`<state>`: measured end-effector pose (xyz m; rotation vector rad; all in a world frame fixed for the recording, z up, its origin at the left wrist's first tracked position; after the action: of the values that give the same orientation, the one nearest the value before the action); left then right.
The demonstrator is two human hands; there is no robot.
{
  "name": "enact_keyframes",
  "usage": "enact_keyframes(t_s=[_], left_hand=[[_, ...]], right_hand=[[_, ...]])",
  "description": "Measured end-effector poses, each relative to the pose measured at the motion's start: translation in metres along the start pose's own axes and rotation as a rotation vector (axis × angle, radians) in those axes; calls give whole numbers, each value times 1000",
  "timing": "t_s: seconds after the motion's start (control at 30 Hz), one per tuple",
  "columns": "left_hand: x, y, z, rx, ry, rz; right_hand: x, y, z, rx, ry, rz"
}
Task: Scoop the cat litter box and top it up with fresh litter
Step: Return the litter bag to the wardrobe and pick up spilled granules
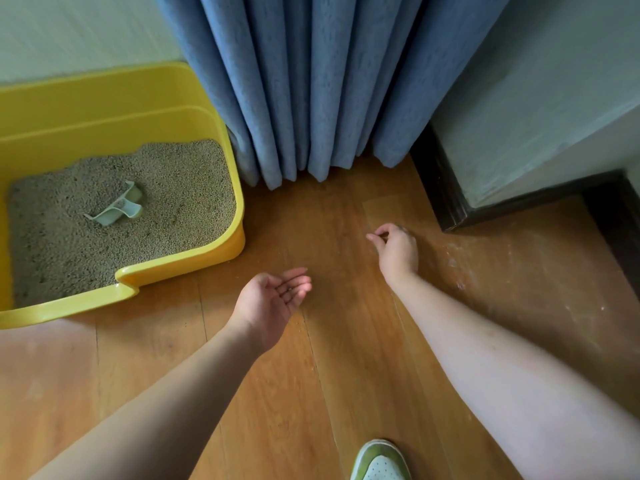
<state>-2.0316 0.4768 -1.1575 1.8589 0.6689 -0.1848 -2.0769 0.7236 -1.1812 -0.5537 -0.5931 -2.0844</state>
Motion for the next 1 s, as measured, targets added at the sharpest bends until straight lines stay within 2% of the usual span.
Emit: enact_keyframes(t_s=[0.17,0.23,0.33,0.4,0.47,0.53,0.63,0.7,0.83,1.0], left_hand=[[-1,-2,5,-15,15,-5],[-2,-2,6,-13,20,-8],[-2,-2,6,-7,30,1],[-3,-2,5,-10,41,4],[-3,-2,5,-18,60,8],[-3,-4,6,-27,74,15],[-3,-6,9,-46,66,14],[-2,-6,11,-64,43,14],[1,-4,20,-70,-9,37],[0,3,34,-32,-37,68]], right_hand=[[-1,1,-2,23,79,39],[0,3,1,39,0,-7],[-1,10,9,95,-349,-222],[-3,22,4,170,-697,-460],[-1,37,-3,233,-1062,-620],[7,50,-7,292,-1313,-684],[21,65,-8,419,-1550,-696],[25,73,-10,521,-1576,-692],[27,94,-25,737,-1421,-639],[36,111,-43,851,-1257,-537]])
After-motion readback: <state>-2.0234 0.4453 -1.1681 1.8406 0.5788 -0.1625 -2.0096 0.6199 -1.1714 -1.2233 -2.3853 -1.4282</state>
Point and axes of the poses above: each hand's wrist, its own y-axis away from the middle knuckle, its own z-axis out of the back of the hand, x = y × z, the point moved 5 cm from there along -y, towards the middle knuckle, and after that the axes turned 8 degrees about -y, right-handed, at the moved point
